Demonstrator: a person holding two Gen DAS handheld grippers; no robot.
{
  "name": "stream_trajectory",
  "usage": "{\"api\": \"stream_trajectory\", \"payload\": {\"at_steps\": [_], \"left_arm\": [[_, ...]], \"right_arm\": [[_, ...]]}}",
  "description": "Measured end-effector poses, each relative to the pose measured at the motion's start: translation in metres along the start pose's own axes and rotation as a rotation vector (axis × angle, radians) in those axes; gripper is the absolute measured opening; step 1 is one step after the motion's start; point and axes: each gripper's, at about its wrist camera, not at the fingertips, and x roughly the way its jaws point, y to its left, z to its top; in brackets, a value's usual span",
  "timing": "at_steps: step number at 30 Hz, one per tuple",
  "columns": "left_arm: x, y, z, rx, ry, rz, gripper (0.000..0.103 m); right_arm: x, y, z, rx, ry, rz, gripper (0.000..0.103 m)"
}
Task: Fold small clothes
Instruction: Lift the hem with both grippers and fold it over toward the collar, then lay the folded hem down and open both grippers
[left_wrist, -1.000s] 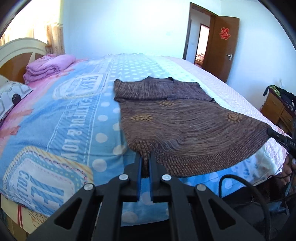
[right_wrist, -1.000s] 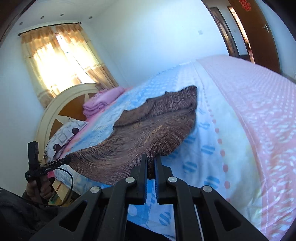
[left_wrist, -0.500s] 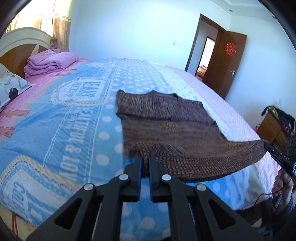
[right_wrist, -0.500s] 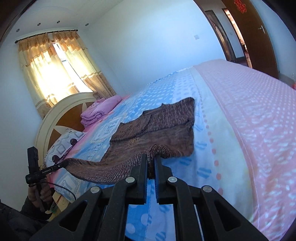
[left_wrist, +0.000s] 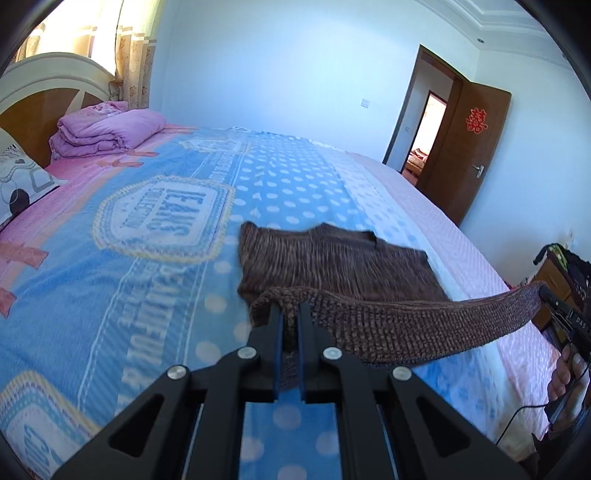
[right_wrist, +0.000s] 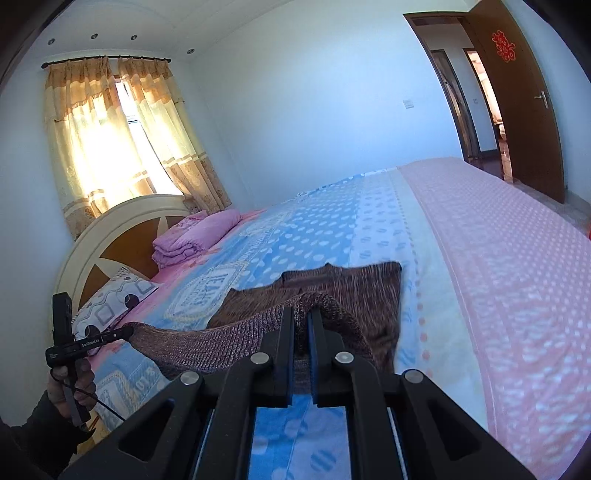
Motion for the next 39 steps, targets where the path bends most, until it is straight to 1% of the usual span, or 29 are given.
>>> {"api": "stream_trajectory", "payload": {"at_steps": [7,9,14,19,21,24,29,31,32,33,34,35,36,37,38,39], "left_arm": [[0.02,0.003,0.041,-0.024,-0.049,0.019,0.007],[0.032,0.001,0.05,-0.015,-0.053,0.039,0.007],[0.064,0.004,0.066,-0.02,-0.03,0.065,0.007],[0.105,0.007,0.084,-0.024,0.004,0.077,0.007],[0.122,0.005,0.088,-0.011,0.014,0.094,0.007],[0.154,0.003,0.09,-0.002,0.055,0.112,0.007],[0.213,-0.002,0.087,0.054,0.119,0.18,0.007],[0.235,-0.004,0.083,0.078,0.145,0.188,0.007],[0.244,-0.005,0.08,0.102,0.151,0.227,0.01],[0.251,-0.006,0.077,0.122,0.152,0.281,0.01],[0.258,-0.005,0.072,0.143,0.163,0.332,0.011],[0.26,-0.003,0.07,0.143,0.181,0.34,0.013],[0.259,-0.001,0.067,0.13,0.197,0.335,0.02],[0.254,0.001,0.063,0.12,0.2,0.322,0.025],[0.244,-0.001,0.058,0.129,0.18,0.32,0.037],[0.234,-0.004,0.054,0.147,0.153,0.329,0.053]], "right_arm": [[0.031,0.001,0.041,-0.034,-0.005,-0.011,0.006],[0.044,0.001,0.049,-0.045,0.0,-0.022,0.006],[0.084,-0.009,0.061,-0.033,0.035,-0.045,0.006],[0.121,-0.023,0.063,-0.013,0.079,-0.071,0.006],[0.139,-0.031,0.063,-0.003,0.101,-0.097,0.006],[0.167,-0.046,0.061,0.017,0.139,-0.138,0.006],[0.22,-0.074,0.056,0.038,0.223,-0.216,0.006],[0.239,-0.084,0.053,0.051,0.252,-0.235,0.006],[0.251,-0.089,0.05,0.051,0.275,-0.248,0.006],[0.263,-0.095,0.046,0.05,0.299,-0.265,0.006],[0.277,-0.102,0.041,0.051,0.34,-0.278,0.007],[0.289,-0.105,0.036,0.042,0.39,-0.289,0.007],[0.294,-0.106,0.032,0.028,0.411,-0.305,0.009],[0.297,-0.104,0.028,0.002,0.422,-0.329,0.017],[0.297,-0.099,0.024,-0.04,0.424,-0.357,0.025],[0.294,-0.092,0.021,-0.086,0.419,-0.378,0.05]]}}
